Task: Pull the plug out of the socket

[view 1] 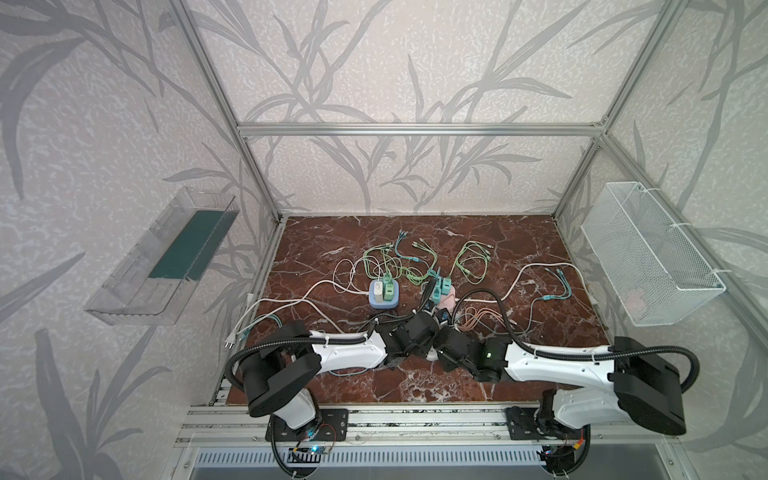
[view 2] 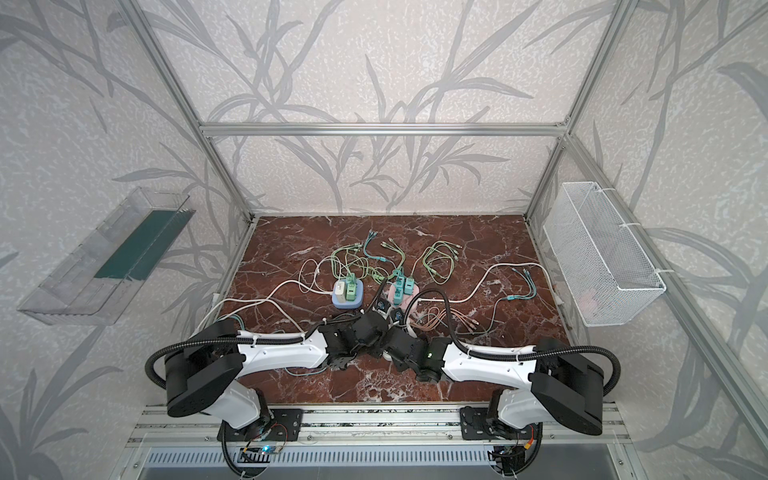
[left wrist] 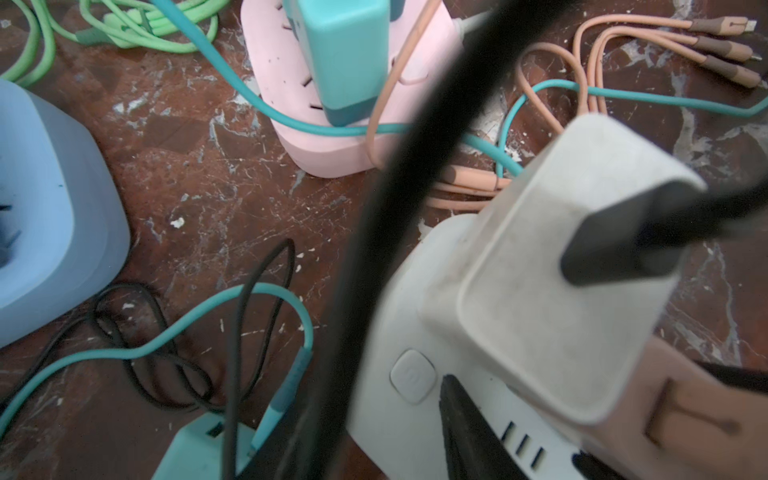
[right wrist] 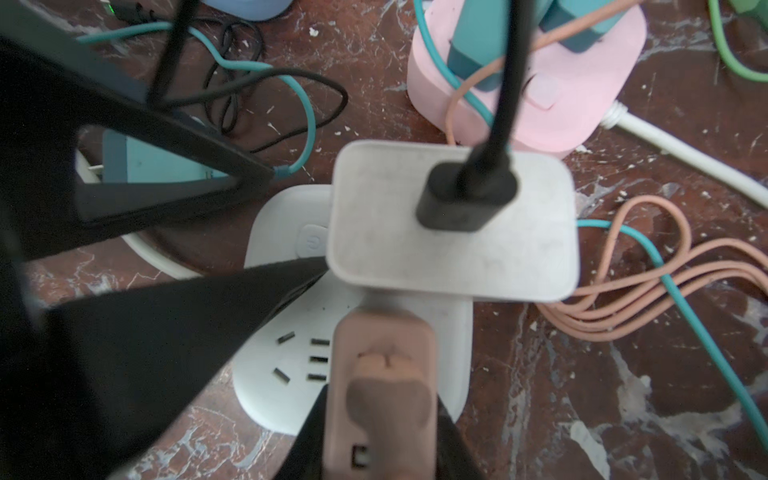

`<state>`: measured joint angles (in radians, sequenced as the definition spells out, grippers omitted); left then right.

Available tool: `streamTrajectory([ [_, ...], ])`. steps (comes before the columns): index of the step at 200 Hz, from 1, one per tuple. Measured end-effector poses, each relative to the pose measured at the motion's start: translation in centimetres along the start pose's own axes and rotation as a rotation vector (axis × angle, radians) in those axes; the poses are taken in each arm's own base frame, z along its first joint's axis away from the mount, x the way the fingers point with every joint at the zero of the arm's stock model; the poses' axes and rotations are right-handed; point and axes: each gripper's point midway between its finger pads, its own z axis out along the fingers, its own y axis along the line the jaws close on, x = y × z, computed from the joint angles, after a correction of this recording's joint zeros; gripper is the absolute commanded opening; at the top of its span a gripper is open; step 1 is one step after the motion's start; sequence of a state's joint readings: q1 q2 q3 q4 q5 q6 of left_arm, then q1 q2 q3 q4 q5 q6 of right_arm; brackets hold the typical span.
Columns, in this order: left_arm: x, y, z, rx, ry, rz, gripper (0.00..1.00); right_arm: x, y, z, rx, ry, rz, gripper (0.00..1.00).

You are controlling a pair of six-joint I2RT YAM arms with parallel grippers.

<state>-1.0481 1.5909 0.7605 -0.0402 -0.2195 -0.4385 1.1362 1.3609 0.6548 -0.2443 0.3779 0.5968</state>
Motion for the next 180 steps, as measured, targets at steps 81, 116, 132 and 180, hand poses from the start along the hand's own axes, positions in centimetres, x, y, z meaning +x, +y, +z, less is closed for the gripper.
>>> streamTrajectory([
  [81,0.0,-0.3,0.0,-0.009,-0.006,0.004,0.47,-1.7,0.1,-2.0,-0.085,-0.073,0.085,0.18],
  [116,0.0,-0.3,0.0,-0.011,-0.007,0.005,0.47,-2.0,0.3,-2.2,-0.107,-0.076,0.096,0.18],
  [132,0.0,-0.3,0.0,-0.012,-0.008,0.005,0.47,-2.0,0.2,-2.2,-0.106,-0.074,0.095,0.19],
  [180,0.4,0.1,-0.5,-0.011,-0.018,0.005,0.47,-1.6,-1.2,-2.9,-0.139,-0.089,0.126,0.20],
])
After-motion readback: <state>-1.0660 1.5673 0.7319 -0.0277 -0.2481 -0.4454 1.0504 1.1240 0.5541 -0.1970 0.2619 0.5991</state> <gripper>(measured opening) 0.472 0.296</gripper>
